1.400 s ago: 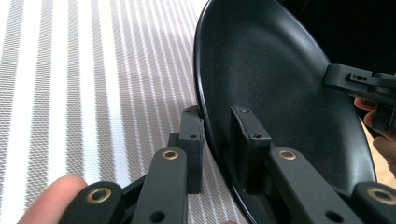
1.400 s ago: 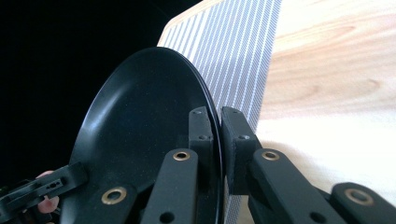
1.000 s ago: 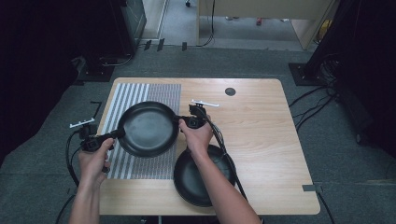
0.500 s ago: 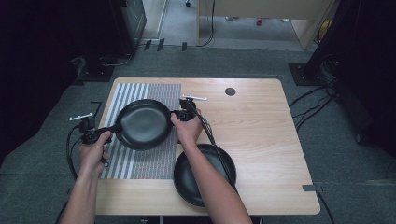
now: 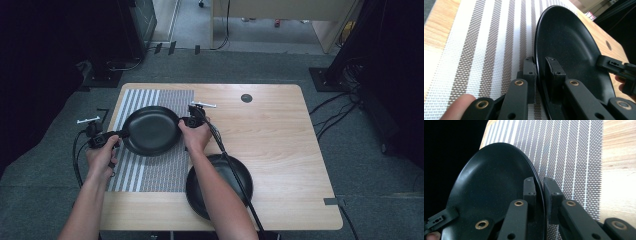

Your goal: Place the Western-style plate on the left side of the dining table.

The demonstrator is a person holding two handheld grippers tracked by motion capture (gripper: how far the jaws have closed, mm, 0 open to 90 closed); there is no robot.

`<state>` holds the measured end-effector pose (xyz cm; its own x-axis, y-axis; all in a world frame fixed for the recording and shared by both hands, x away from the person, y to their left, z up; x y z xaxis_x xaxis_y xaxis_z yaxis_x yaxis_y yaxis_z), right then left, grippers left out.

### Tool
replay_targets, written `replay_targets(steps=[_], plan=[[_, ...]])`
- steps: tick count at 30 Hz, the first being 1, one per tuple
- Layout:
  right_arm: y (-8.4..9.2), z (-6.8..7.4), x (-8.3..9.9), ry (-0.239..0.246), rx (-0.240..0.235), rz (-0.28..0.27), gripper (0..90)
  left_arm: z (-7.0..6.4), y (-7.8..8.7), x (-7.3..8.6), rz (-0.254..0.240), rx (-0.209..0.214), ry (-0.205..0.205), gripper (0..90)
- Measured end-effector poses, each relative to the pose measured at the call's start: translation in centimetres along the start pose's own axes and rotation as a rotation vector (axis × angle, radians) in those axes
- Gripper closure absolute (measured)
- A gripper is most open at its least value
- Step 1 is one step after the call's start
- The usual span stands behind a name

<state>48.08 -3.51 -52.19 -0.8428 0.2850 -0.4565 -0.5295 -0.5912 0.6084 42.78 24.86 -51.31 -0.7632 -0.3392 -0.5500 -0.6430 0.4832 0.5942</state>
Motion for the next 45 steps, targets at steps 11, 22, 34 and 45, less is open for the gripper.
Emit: replay_targets(steps=[11,22,34,45], plan=[[-0.7,-0.3,-0.3,0.023,0.047,-0.007,81.4,0.5,-1.3,0.0,0.035,-0.006,0.02,79.6],[-1.4,-0.5,-0.3,0.07,0.081,-0.017,80.6,0.6,-2.0,0.2,0.034,-0.043,0.01,78.2],[-1.4,0.2,-0.1,0.173,0.081,-0.034,68.6,0.1,-2.1,0.7,0.027,-0.097,-0.149,55.2],[1.8,1.8,-1.5,0.391,0.108,-0.122,46.1,-1.1,0.9,0.5,-0.061,-0.179,-0.198,18.2]])
Point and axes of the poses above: each handheld gripper's, and its own axes: y roughly backward along the jaws, x roughly out of its underside, z roughly to its left, the point moved 4 cm from there along -y, roughly forward along the jaws
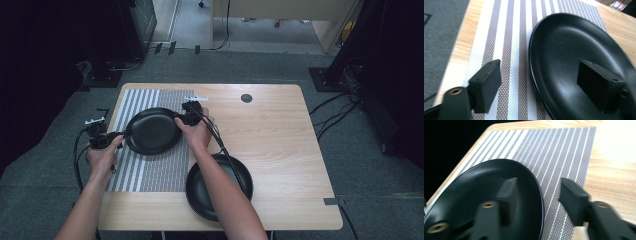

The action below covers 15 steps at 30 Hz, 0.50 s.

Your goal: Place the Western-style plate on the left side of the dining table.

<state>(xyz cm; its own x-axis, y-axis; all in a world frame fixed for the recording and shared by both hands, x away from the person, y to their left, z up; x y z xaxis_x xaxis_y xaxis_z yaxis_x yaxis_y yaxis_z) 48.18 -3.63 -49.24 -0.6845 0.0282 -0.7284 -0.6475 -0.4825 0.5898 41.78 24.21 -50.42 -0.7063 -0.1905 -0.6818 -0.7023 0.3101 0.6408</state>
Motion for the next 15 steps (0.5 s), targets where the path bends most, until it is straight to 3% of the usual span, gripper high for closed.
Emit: replay_targets(steps=[2,4,7,11,15], plan=[[0.9,-0.1,-0.2,0.012,-0.034,0.015,43.0,-0.2,0.8,0.1,-0.011,0.008,0.001,14.6],[1.9,-0.4,-0.3,0.022,-0.039,0.004,40.1,-0.4,1.6,0.4,-0.022,0.008,-0.006,12.4],[4.1,-1.0,-0.7,0.035,-0.041,-0.03,28.5,-0.8,2.6,0.7,-0.04,0.014,-0.01,9.0],[5.2,-1.2,-0.6,0.075,0.005,-0.015,27.3,-1.7,4.2,1.1,-0.071,0.044,-0.034,6.2],[6.7,-1.2,-0.1,0.089,-0.02,-0.011,25.7,-2.6,5.6,1.6,-0.101,0.058,-0.039,3.4]])
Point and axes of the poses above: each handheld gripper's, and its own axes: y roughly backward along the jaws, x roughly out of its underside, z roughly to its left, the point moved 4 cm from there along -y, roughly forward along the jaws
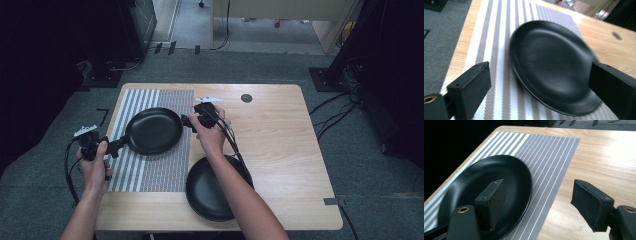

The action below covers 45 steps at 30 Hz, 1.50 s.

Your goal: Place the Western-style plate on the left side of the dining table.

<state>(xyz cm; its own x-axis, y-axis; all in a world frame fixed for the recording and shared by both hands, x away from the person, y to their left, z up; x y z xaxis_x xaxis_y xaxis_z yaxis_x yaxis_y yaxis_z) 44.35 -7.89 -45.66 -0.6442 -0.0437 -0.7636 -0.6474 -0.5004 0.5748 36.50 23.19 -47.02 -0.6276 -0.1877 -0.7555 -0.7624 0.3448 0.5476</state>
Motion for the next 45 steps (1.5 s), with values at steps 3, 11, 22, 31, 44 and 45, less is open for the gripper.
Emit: replay_targets(steps=[3,11,22,31,44,45], plan=[[1.2,-0.1,0.4,0.015,-0.006,-0.008,25.7,-0.8,0.9,0.3,0.0,0.004,0.004,3.1],[4.6,-2.0,1.5,0.011,-0.015,-0.049,25.7,-2.9,2.4,1.1,-0.015,0.007,-0.049,3.1],[9.1,-3.9,3.3,0.03,-0.012,-0.093,25.5,-5.0,4.0,3.0,-0.059,0.006,-0.108,3.1],[12.2,-5.4,5.0,0.022,-0.003,-0.115,25.4,-5.7,5.1,5.6,-0.063,0.017,-0.123,3.0],[16.6,-8.6,7.3,-0.007,0.035,-0.154,24.8,-5.8,6.5,8.5,-0.064,-0.005,-0.175,2.5],[16.9,-9.0,7.5,-0.009,0.04,-0.156,24.8,-5.7,6.5,8.7,-0.065,-0.009,-0.18,2.5]])
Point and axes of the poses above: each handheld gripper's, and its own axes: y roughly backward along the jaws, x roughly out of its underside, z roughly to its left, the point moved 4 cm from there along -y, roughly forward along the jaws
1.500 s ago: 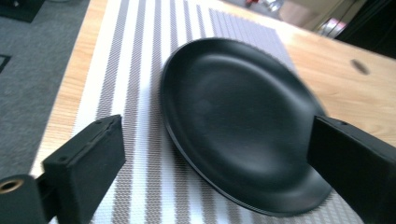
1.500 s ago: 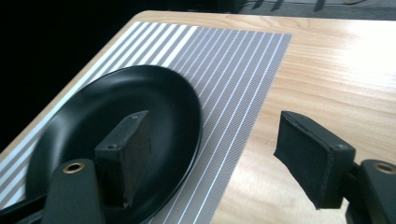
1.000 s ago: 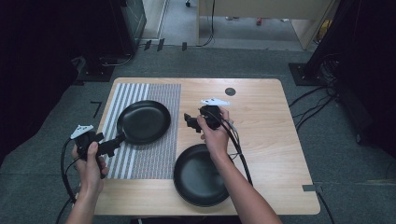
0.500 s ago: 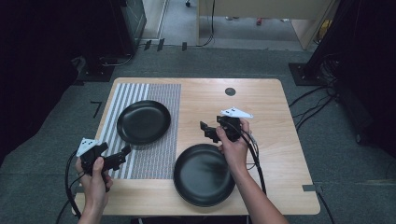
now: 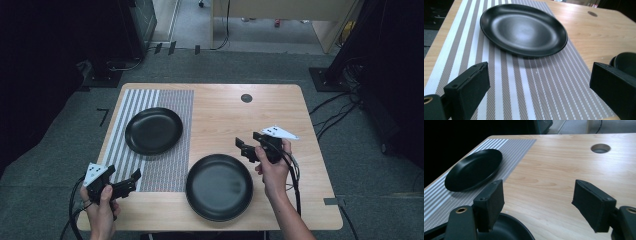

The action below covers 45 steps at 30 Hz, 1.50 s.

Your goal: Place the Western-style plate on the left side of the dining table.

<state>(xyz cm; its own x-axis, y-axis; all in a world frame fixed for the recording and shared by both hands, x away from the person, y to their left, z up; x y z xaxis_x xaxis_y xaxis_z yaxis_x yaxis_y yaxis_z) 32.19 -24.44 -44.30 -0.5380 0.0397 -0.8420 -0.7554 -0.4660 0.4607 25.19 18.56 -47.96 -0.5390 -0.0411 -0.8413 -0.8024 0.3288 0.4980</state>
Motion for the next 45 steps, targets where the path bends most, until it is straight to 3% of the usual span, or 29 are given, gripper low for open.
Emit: replay_targets(steps=[6,10,15,28,45], plan=[[1.9,-2.0,1.4,-0.021,0.035,-0.008,24.5,0.6,0.7,0.7,-0.009,-0.019,-0.031,2.5],[3.0,-3.4,2.5,-0.041,0.057,-0.005,24.4,1.4,0.7,1.4,0.0,-0.034,-0.028,2.5],[4.2,-5.2,3.6,-0.063,0.088,-0.005,24.5,2.6,0.5,2.3,0.012,-0.078,-0.046,2.5],[6.8,-8.8,6.0,-0.066,0.17,-0.012,24.4,4.9,0.3,3.0,0.035,-0.126,-0.024,2.5],[10.1,-14.4,10.0,-0.143,0.294,0.013,24.7,7.6,-0.2,4.2,0.089,-0.184,-0.017,2.5]])
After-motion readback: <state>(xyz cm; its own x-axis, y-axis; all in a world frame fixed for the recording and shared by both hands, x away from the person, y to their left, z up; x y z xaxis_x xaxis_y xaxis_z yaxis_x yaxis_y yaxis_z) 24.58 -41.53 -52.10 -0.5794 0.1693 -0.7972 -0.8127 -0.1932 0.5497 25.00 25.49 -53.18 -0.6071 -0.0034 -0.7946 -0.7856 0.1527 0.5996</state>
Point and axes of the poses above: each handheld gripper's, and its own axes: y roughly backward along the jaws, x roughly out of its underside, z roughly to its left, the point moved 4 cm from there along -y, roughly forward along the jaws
